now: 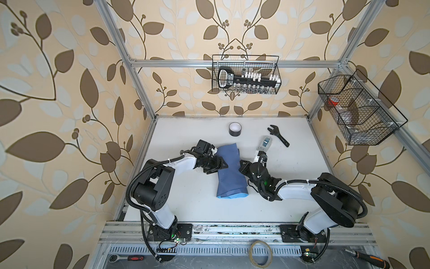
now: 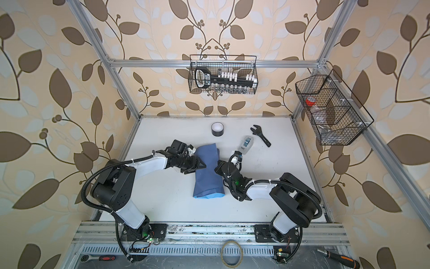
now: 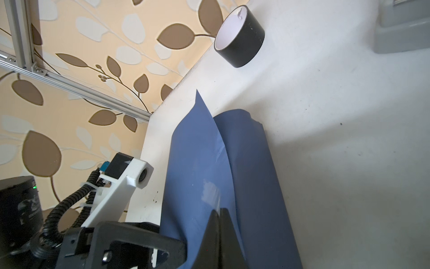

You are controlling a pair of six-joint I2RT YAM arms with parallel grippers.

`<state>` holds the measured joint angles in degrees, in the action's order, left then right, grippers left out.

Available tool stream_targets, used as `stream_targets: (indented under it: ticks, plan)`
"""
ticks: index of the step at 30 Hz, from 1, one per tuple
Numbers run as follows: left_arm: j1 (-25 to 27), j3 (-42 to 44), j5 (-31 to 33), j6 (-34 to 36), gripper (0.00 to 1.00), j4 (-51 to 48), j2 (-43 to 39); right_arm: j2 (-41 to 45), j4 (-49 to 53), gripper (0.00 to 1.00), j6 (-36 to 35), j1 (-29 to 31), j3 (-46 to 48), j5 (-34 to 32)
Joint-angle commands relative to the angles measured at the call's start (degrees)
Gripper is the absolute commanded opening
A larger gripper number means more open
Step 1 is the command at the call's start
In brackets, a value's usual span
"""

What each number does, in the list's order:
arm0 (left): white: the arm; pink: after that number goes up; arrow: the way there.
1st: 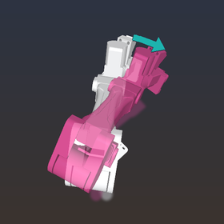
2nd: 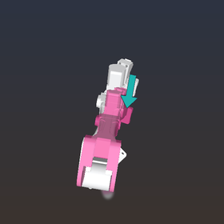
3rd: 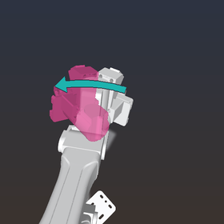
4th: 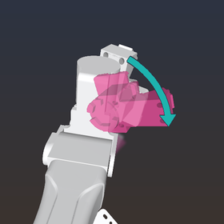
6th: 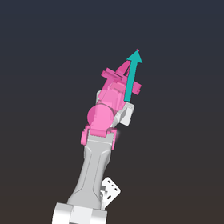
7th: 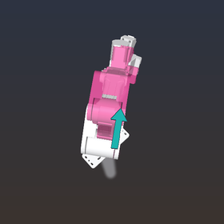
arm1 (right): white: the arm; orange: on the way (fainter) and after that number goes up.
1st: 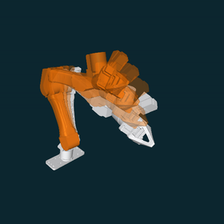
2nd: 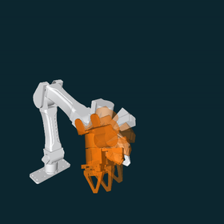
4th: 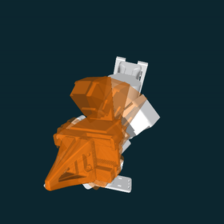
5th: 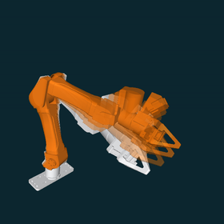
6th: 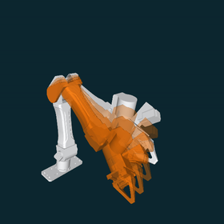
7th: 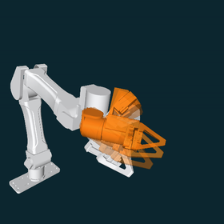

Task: Wrap the gift box in paper

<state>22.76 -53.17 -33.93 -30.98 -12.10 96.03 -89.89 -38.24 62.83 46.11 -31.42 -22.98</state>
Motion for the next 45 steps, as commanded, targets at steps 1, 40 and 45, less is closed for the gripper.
stream_targets:
  ticks: [1, 40, 45]
  plan:
    - [-0.35, 1.64, 6.95, 2.42, 0.71, -3.55, 2.59, -1.33, -1.37, 0.0, 0.93, 0.39, -1.58, -1.44]
    - [-0.35, 1.66, 6.5, 2.53, 0.71, -3.65, 2.39, -2.13, -0.25, 0.0, -2.97, -0.14, 0.4, -2.69]
    - [-0.35, 1.66, 6.51, 2.51, 0.71, -3.71, 2.29, -2.53, -0.08, 0.03, -2.83, -0.47, 0.66, -2.6]
